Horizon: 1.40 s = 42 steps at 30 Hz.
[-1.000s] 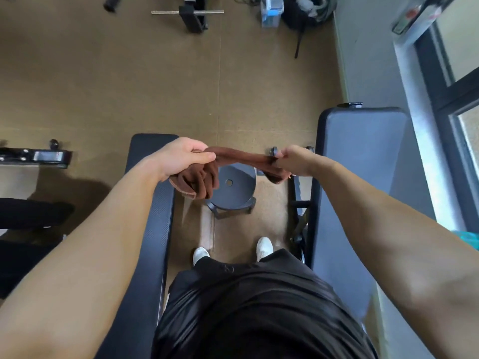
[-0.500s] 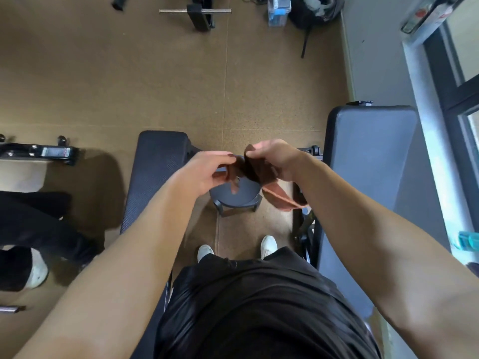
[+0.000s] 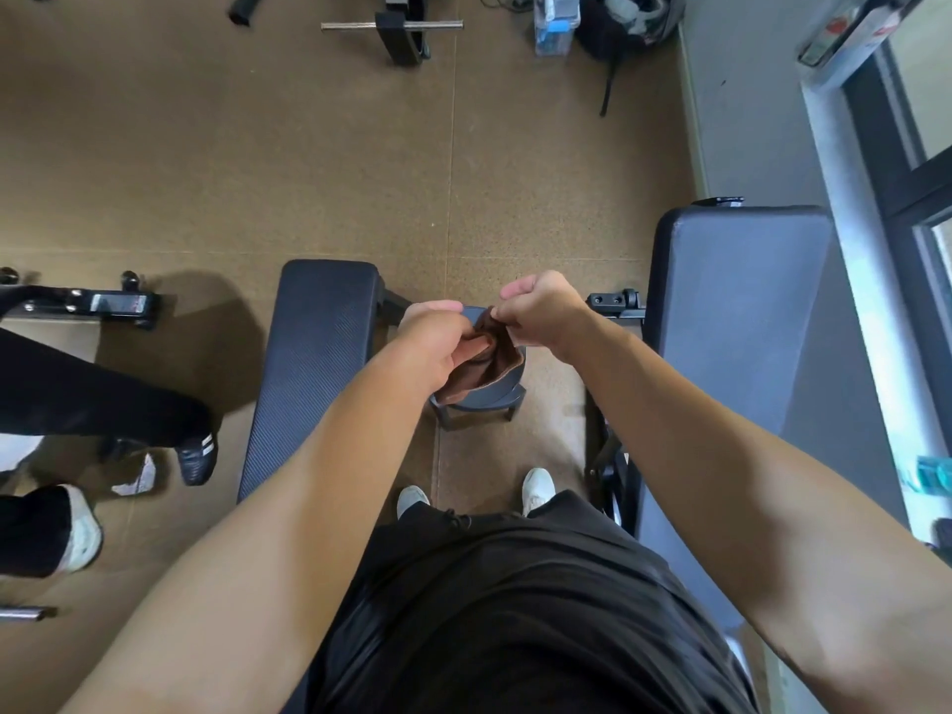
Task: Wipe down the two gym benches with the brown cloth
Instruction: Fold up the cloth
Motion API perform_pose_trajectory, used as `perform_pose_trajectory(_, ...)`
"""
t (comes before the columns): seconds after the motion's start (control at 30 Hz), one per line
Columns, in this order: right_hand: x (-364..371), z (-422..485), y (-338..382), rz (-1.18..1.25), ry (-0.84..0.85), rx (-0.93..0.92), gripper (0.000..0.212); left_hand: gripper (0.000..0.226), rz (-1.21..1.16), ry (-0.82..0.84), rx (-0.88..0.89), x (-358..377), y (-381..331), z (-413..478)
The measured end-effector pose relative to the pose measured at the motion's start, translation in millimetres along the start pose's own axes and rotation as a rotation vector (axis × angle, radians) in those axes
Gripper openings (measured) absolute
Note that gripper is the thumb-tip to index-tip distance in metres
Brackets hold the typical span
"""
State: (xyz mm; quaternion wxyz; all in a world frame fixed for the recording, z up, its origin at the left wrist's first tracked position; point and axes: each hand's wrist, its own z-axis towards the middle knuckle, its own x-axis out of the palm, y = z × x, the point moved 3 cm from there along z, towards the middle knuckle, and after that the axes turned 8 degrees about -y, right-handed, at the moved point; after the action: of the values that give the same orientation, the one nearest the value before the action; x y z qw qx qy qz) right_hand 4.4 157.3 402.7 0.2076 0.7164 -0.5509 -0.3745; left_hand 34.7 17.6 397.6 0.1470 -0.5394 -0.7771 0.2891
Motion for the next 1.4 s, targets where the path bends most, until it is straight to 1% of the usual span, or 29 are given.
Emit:
perform_pose_trajectory(0.07, 4.6, -3.8, 0.4, 0.081, 0.154, -0.011, 0.045, 0.048, -0.061, 0.004, -0.019, 1.4, -1.5, -0.8)
perform_pose_trajectory(0.13, 8.4, -10.6, 0.7, 0.014, 0.307, -0.068, 0.060, 0.047, -0.141, 0.023, -0.051, 2.7, -3.2, -7.4)
perform_pose_trajectory(0.2, 9.5, -13.1, -1.3, -0.072, 0.396, -0.121, 0.075, 0.038, -0.184, 0.048, -0.071, -0.1, -2.5, -12.7)
perform_pose_trajectory(0.23, 8.7, -14.1, -2.4, -0.078, 0.427, -0.131, 0.077, 0.032, -0.193, 0.078, -0.090, -3.1, -1.3, -11.9)
perform_pose_trajectory(0.3, 9.0, -13.9, -5.2, -0.127, 0.425, -0.170, 0.076, 0.022, -0.188, 0.179, -0.156, -8.6, 2.9, -7.8)
perform_pose_trajectory(0.37, 10.5, -13.0, -6.0, -0.352, 0.337, -0.302, 0.080, 0.015, -0.247, 0.259, -0.241, -12.3, 5.2, -3.7)
perform_pose_trajectory(0.4, 12.7, -11.4, -6.5, -0.476, 0.282, -0.384, 0.083, 0.021, -0.284, 0.265, -0.277, -12.9, 6.0, -2.2)
perform_pose_trajectory(0.43, 14.5, -10.6, -6.1, -0.549, 0.233, -0.436, 0.085, 0.032, -0.324, 0.264, -0.302, -12.7, 6.6, -1.8)
perform_pose_trajectory(0.47, 15.9, -10.9, -4.6, -0.571, 0.195, -0.454, 0.084, 0.039, -0.356, 0.268, -0.312, -11.7, 6.6, -3.3)
perform_pose_trajectory(0.5, 15.9, -9.8, -2.9, -0.574, 0.171, -0.467, 0.082, 0.039, -0.369, 0.278, -0.311, -9.9, 5.6, -5.4)
perform_pose_trajectory(0.57, 13.8, -6.7, 1.7, -0.624, 0.148, -0.528, 0.078, 0.031, -0.383, 0.324, -0.308, -7.9, 3.4, -10.9)
perform_pose_trajectory(0.63, 10.6, -4.4, 6.0, -0.679, 0.166, -0.591, 0.074, 0.031, -0.395, 0.381, -0.319, -8.8, 2.4, -12.6)
perform_pose_trajectory(0.73, 5.6, -1.6, 8.7, -0.641, 0.234, -0.568, 0.065, 0.050, -0.372, 0.447, -0.314, -11.2, -0.2, -12.8)
perform_pose_trajectory(0.77, 4.2, -1.0, 10.2, -0.605, 0.258, -0.552, 0.061, 0.050, -0.302, 0.442, -0.280, -12.6, -1.1, -11.9)
perform_pose_trajectory(0.83, 0.4, 2.5, 13.8, -0.518, 0.281, -0.542, 0.049, 0.043, -0.073, 0.389, -0.130, -16.7, -1.0, -8.5)
perform_pose_trajectory(0.87, -1.9, 4.9, 16.1, -0.448, 0.301, -0.525, 0.045, 0.041, 0.071, 0.357, -0.018, -19.4, 0.4, -5.3)
perform_pose_trajectory(0.9, -3.9, 7.2, 18.6, -0.368, 0.331, -0.491, 0.043, 0.040, 0.242, 0.323, 0.130, -22.6, 1.8, -1.3)
perform_pose_trajectory(0.97, -5.8, 8.9, 24.7, -0.220, 0.404, -0.418, 0.044, 0.034, 0.581, 0.240, 0.494, -26.7, 5.1, 10.1)
perform_pose_trajectory(1.0, -6.1, 9.3, 27.5, -0.165, 0.434, -0.396, 0.045, 0.028, 0.707, 0.206, 0.635, -27.7, 7.9, 16.3)
perform_pose_trajectory(1.03, -6.5, 10.3, 30.1, -0.124, 0.455, -0.383, 0.046, 0.022, 0.793, 0.181, 0.731, -27.8, 10.5, 22.4)
perform_pose_trajectory(1.1, -7.6, 11.6, 34.3, -0.062, 0.492, -0.373, 0.047, 0.017, 0.864, 0.121, 0.882, -30.4, 13.2, 36.0)
perform_pose_trajectory(1.13, -8.7, 12.6, 35.1, -0.044, 0.505, -0.371, 0.045, 0.018, 0.914, 0.095, 0.927, -31.7, 14.3, 44.8)
perform_pose_trajectory(1.17, -10.1, 13.0, 35.2, -0.027, 0.511, -0.363, 0.042, 0.028, 0.997, 0.088, 0.942, -33.0, 16.2, 54.4)
perform_pose_trajectory(1.2, -11.9, 13.6, 34.2, -0.005, 0.510, -0.348, 0.039, 0.041, 1.112, 0.102, 0.943, -34.3, 18.9, 63.7)
perform_pose_trajectory(1.23, -13.4, 14.8, 32.1, 0.031, 0.506, -0.326, 0.037, 0.050, 1.230, 0.130, 0.947, -34.8, 21.8, 72.0)
perform_pose_trajectory(1.27, -14.8, 15.6, 29.6, 0.084, 0.502, -0.301, 0.038, 0.053, 1.340, 0.162, 0.961, -34.6, 24.4, 76.6)
perform_pose_trajectory(1.33, -17.8, 16.1, 25.5, 0.231, 0.513, -0.238, 0.037, 0.051, 1.488, 0.231, 0.980, -34.9, 30.0, 84.3)
perform_pose_trajectory(1.4, -24.3, 18.7, 24.2, 0.373, 0.530, -0.183, 0.036, 0.048, 1.499, 0.290, 0.925, -39.6, 34.5, 92.1)
